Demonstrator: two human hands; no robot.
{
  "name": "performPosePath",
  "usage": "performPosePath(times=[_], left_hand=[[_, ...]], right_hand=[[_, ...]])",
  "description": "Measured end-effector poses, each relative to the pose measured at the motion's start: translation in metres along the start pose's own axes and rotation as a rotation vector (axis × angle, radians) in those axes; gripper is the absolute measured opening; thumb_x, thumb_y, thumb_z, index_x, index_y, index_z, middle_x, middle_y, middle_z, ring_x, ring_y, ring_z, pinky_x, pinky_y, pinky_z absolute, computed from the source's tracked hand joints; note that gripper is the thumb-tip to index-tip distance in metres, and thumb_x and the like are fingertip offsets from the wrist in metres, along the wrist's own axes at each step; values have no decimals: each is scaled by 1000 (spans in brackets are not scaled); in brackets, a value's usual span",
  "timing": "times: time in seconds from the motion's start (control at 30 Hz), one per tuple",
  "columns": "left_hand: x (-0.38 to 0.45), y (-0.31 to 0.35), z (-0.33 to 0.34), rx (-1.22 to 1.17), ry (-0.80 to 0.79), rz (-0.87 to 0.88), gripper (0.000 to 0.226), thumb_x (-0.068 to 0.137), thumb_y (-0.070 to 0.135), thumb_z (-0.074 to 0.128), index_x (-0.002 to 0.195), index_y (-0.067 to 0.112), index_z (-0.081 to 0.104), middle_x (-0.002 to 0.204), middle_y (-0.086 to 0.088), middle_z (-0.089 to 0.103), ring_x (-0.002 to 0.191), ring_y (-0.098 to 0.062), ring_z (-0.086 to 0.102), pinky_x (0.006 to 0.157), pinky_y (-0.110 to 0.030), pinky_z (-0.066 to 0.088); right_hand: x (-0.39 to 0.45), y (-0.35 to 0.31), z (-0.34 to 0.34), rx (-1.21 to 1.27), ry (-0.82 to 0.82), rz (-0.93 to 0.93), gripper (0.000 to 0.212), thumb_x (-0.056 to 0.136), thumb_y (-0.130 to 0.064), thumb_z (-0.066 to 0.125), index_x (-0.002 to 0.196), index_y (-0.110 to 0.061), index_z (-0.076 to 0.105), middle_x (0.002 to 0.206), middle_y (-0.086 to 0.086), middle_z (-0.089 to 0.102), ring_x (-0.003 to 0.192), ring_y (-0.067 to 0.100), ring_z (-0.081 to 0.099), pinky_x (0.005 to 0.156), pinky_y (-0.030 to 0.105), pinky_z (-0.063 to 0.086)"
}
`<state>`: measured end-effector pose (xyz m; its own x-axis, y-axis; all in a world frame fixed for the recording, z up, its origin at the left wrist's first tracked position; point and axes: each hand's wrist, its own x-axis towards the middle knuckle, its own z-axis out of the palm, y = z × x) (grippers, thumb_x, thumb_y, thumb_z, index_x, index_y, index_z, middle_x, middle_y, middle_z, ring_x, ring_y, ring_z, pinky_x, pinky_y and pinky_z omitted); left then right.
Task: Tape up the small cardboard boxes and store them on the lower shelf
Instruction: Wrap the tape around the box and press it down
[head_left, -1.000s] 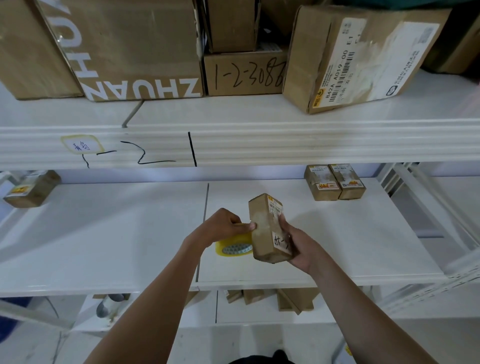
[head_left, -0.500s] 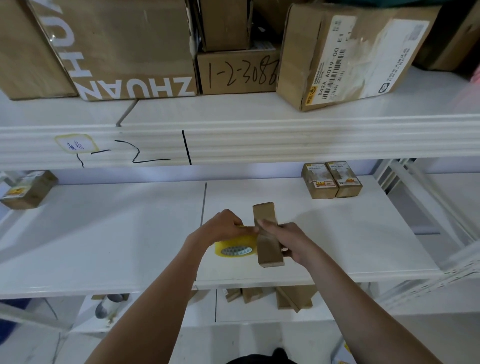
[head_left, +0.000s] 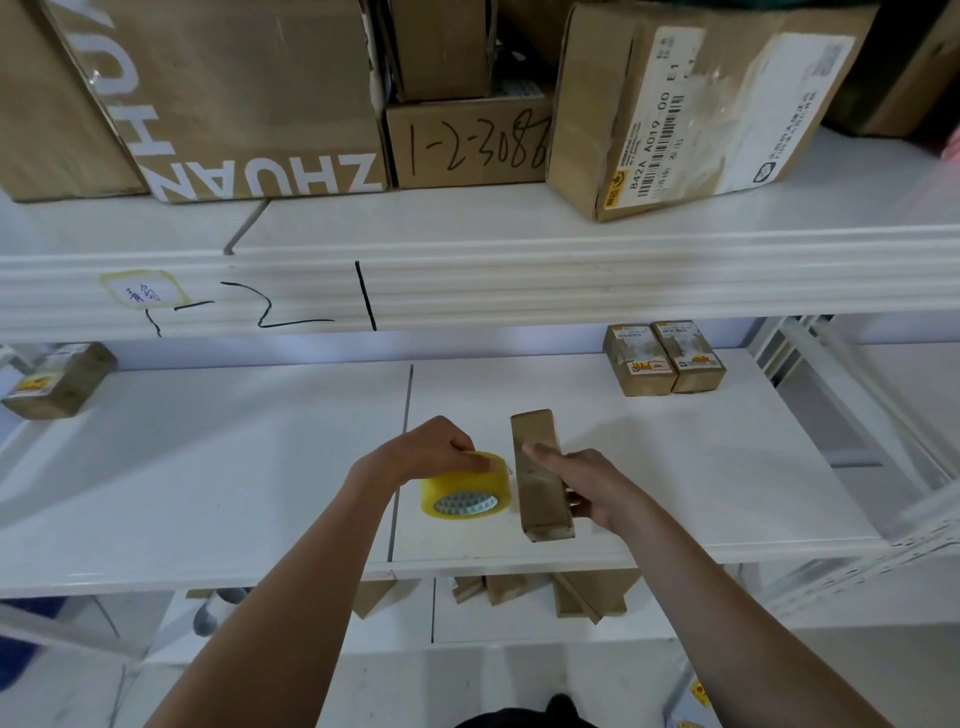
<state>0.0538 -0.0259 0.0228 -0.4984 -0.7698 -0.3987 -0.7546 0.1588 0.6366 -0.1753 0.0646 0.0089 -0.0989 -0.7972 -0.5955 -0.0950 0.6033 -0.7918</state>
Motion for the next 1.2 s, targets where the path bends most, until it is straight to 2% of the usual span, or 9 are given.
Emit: performPosePath(times=[0.17,0.37,0.5,0.6,0.7,0.77,0.9,1.03,1.2], left_hand=[[2,-4,1,197,145,-61,56,73,78,67,62,23,65,67,3,63,63,-11,61,57,-23,42],[2,2,2,163,121,-86,53,74,78,67,66,25,65,73,3,66,68,-10,65,59,-22,44],[3,6,4,122,116,-72,51,70,78,69,65,27,68,69,7,67,65,-7,65,55,-20,43],[5,5,6,112,151,-67,57,60,84,67,62,27,68,65,9,67,62,-5,65,54,-20,44],[8,2,12,115,158,-87,69,45,92,61,63,25,70,65,7,68,61,-6,66,54,-21,47],[9,0,15,130,179,-109,75,41,94,58,63,23,70,64,5,68,61,-7,66,53,-22,47],[13,0,19,211,267,-111,73,46,90,60,60,19,68,57,6,63,57,-9,62,50,-23,43],[14,6,19,266,250,-116,63,61,78,70,75,16,75,64,5,64,65,-12,62,54,-25,48],[3,-6,-5,149,-53,-60,43,87,64,63,81,23,72,84,2,67,81,-17,65,66,-26,49]], right_hand=[[-6,-8,-9,50,-35,-53,60,77,-56,81,111,-6,73,101,11,78,99,31,74,94,49,58],[-9,-11,-3,141,-142,-94,72,71,-62,79,119,-7,70,107,11,77,102,28,74,96,44,58],[-8,-11,4,241,-213,-58,71,74,-62,78,122,-10,70,116,12,74,110,29,71,103,48,53],[-8,-11,9,320,-252,-19,66,76,-60,77,122,-13,71,117,10,75,109,26,72,100,43,55],[-7,-12,11,297,-238,13,66,77,-63,73,122,-15,71,114,8,76,106,26,73,95,43,58],[-8,-15,14,212,-153,14,73,72,-69,71,121,-14,70,110,6,77,105,26,73,95,44,57],[-10,-17,29,14,35,-64,63,72,-70,76,114,-24,63,109,-5,69,100,16,64,81,34,54],[-3,-15,40,-81,144,-105,57,70,-51,87,114,-24,63,107,-3,69,96,15,65,66,29,50],[3,-16,26,-68,161,-44,45,74,-33,85,113,-17,67,101,2,71,89,18,67,64,30,55]])
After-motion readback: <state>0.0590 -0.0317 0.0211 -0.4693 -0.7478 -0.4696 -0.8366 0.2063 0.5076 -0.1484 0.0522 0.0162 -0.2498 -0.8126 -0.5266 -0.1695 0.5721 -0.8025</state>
